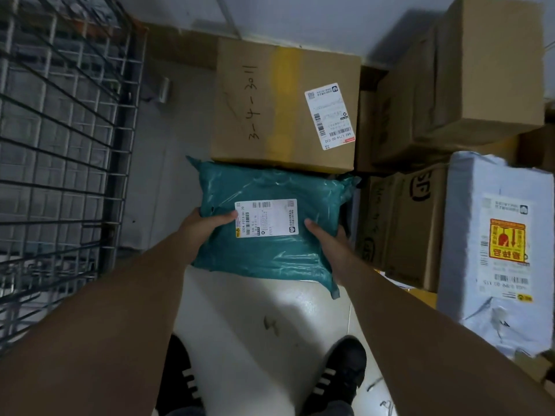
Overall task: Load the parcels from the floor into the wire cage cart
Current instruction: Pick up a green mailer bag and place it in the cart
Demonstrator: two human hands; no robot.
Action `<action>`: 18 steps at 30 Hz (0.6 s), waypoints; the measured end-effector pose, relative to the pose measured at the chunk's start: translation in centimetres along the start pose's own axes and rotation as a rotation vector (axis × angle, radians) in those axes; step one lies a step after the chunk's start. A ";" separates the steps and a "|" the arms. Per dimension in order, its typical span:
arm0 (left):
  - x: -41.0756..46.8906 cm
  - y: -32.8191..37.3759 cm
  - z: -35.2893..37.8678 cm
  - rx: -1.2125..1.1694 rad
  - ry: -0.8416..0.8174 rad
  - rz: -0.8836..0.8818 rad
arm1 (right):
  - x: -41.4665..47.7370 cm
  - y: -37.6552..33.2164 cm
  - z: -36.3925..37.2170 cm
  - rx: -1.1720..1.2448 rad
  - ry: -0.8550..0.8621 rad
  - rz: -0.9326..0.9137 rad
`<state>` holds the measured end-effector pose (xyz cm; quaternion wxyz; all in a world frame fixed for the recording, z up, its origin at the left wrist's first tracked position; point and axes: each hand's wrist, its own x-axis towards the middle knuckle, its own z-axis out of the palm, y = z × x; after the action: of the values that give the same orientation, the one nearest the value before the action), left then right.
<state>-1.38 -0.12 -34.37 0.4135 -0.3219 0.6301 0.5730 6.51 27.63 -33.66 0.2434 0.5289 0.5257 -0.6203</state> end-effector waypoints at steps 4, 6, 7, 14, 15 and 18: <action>0.2 -0.1 0.0 -0.034 -0.118 0.041 | 1.0 0.6 -0.7 0.057 -0.059 -0.030; 0.3 -0.5 0.0 -0.057 -0.142 0.067 | 1.0 0.8 -0.9 0.086 -0.096 -0.028; 0.2 -0.7 0.1 -0.063 -0.149 0.079 | 1.0 0.8 -0.9 0.102 -0.112 -0.024; -2.7 -0.2 -0.5 -0.055 -0.101 0.169 | -2.2 0.5 -2.0 0.122 -0.169 -0.049; -3.9 0.1 -0.6 -0.061 -0.095 0.175 | -3.3 0.1 -2.1 0.122 -0.179 -0.055; -8.1 1.6 -1.4 -0.086 -0.064 0.177 | -7.7 -1.7 -2.4 0.126 -0.201 -0.067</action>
<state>0.68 -1.83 -26.41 0.3670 -0.2642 0.6173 0.6438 8.55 28.43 -25.66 0.2403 0.4605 0.4758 -0.7099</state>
